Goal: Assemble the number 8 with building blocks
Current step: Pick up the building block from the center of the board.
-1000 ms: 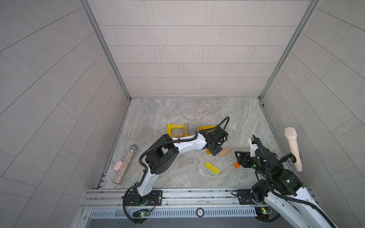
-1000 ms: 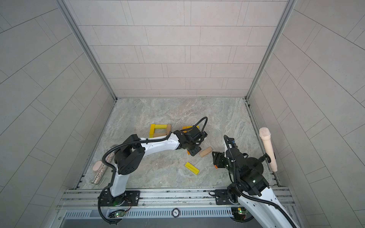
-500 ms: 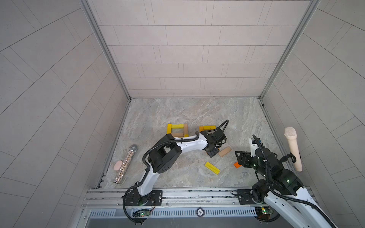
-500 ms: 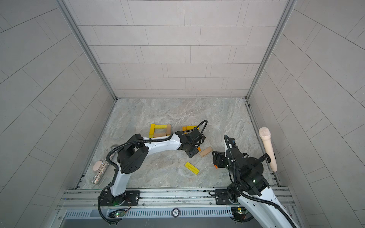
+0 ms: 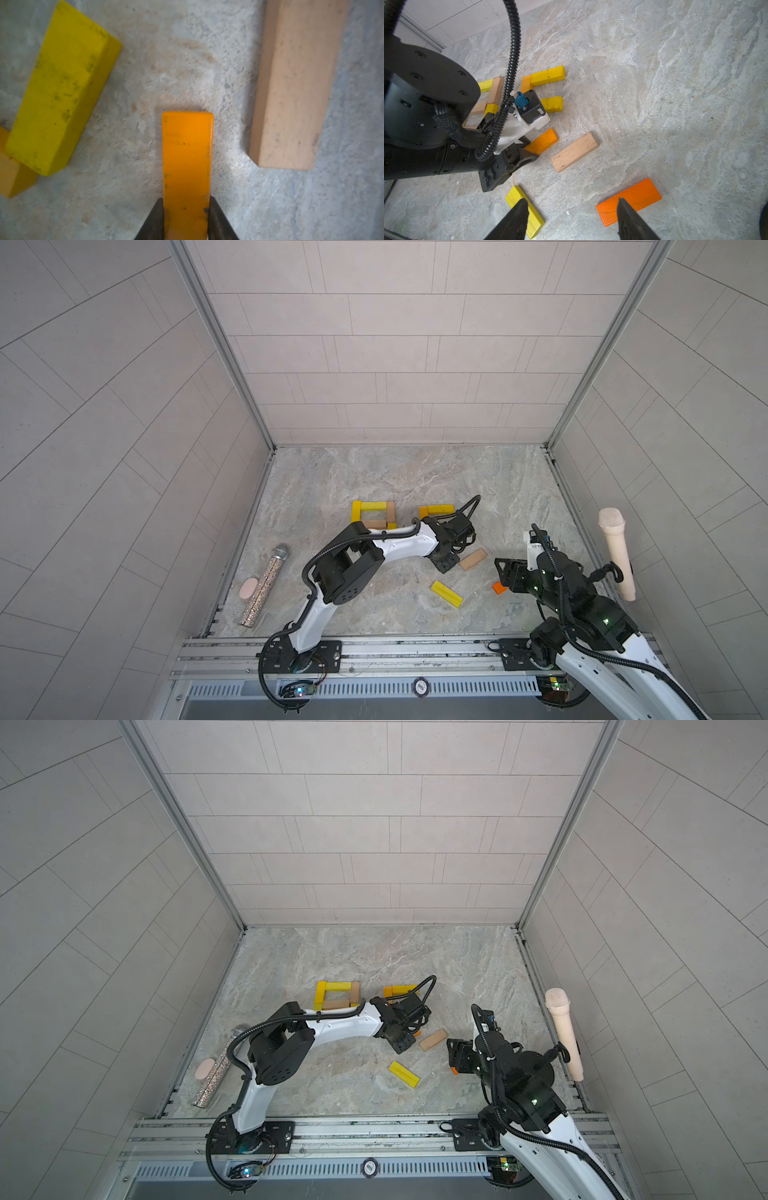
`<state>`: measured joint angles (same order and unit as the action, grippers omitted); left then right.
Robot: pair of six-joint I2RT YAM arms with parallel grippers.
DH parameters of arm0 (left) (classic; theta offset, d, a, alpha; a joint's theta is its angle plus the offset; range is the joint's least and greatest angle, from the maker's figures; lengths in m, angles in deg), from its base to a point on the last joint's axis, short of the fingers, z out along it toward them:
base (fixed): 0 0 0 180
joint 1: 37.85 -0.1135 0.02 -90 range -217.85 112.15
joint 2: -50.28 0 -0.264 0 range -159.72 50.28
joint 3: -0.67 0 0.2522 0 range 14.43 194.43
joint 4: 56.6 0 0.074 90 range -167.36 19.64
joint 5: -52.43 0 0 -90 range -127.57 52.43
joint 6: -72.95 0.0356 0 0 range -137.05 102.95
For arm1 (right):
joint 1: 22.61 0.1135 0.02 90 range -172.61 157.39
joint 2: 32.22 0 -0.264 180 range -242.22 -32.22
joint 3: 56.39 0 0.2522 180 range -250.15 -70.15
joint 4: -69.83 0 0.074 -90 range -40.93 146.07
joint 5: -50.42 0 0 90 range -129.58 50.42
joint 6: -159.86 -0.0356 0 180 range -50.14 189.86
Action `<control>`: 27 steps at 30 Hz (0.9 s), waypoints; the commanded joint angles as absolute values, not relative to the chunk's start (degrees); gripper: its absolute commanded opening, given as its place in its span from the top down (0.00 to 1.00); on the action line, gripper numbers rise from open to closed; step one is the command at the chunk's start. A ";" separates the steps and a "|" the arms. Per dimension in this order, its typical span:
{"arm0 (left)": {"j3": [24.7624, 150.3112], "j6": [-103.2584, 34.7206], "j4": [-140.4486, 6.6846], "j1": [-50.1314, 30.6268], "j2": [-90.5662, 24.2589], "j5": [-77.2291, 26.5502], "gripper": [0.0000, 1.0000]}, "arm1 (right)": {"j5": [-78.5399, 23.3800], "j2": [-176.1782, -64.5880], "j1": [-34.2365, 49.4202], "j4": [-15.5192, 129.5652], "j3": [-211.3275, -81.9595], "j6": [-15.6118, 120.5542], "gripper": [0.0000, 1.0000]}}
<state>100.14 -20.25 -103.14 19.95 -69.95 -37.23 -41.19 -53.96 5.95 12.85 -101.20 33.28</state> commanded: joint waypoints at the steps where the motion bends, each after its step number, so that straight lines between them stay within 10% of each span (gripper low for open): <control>1: 95.91 -26.09 -103.31 20.33 -65.43 -39.38 0.72 | -41.88 -53.27 5.86 12.54 -101.96 32.75 0.31; 15: 81.54 -53.52 -95.59 20.33 -51.62 -48.64 0.76 | -36.51 -55.98 5.80 8.00 -113.33 41.29 0.01; 27: 80.93 -67.34 -95.24 20.33 -52.53 -49.39 0.77 | -35.31 -60.53 5.80 -3.40 -126.46 52.77 0.01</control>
